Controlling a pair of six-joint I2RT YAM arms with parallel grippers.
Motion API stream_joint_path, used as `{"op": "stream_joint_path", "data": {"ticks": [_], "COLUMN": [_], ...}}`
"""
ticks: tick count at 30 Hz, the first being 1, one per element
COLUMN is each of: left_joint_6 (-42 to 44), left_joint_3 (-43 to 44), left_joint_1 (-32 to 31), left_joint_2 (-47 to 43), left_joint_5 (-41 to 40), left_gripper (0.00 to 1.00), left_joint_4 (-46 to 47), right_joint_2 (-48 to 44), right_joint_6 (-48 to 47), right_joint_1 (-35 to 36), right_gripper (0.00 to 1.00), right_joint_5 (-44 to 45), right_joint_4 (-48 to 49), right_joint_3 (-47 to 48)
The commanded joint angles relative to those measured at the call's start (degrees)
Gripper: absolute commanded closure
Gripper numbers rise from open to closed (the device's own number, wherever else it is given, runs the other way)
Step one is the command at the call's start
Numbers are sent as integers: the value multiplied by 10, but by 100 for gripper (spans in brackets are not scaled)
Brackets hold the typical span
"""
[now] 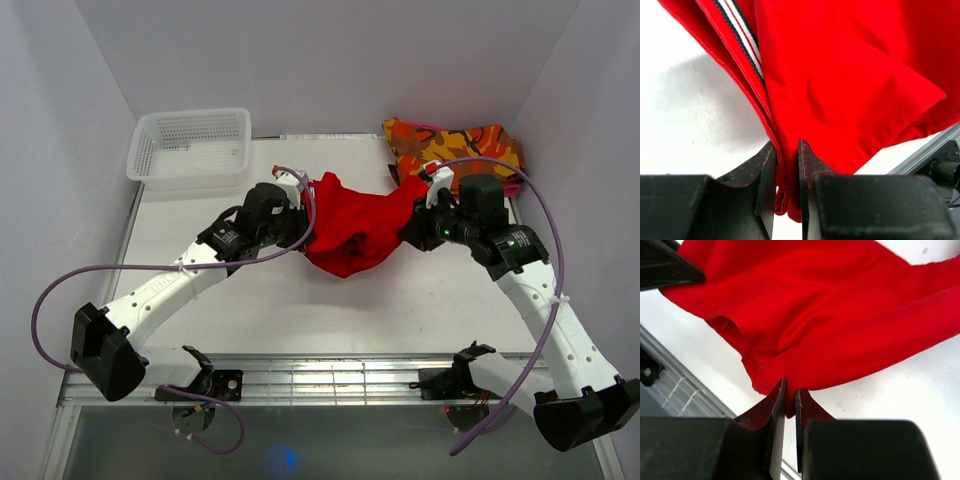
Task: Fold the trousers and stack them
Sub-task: Neatly place the folded trousers to the corner
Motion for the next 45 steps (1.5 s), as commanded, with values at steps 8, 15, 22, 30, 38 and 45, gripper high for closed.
{"op": "stream_joint_path", "data": {"ticks": [8,15,22,30,38,45], "left_joint_6": [59,24,-18,-25,-55,-49], "left_joint_3": [162,326,580,749,758,745], "left_joint_1": [-4,11,20,25,30,26], "left_joint_2": [33,225,458,669,760,792], "left_joint_5": [-1,35,63,85,77,74], "left_gripper": [100,100,100,100,100,100], "left_joint_4": [124,224,289,438,542,583], "right_joint_2": [71,162,266,377,418,384], "right_joint_6": [-113,-202,-261,-283,-317,-370], "right_joint_1": [-22,-173,-322,-407,-407,-381], "right_gripper": [92,92,92,92,92,92], "right_joint_5": [117,99,47,19,16,100], "right_joint_4": [85,136,203,317,473,518], "right_joint_3": [193,267,348,361,304,207]}}
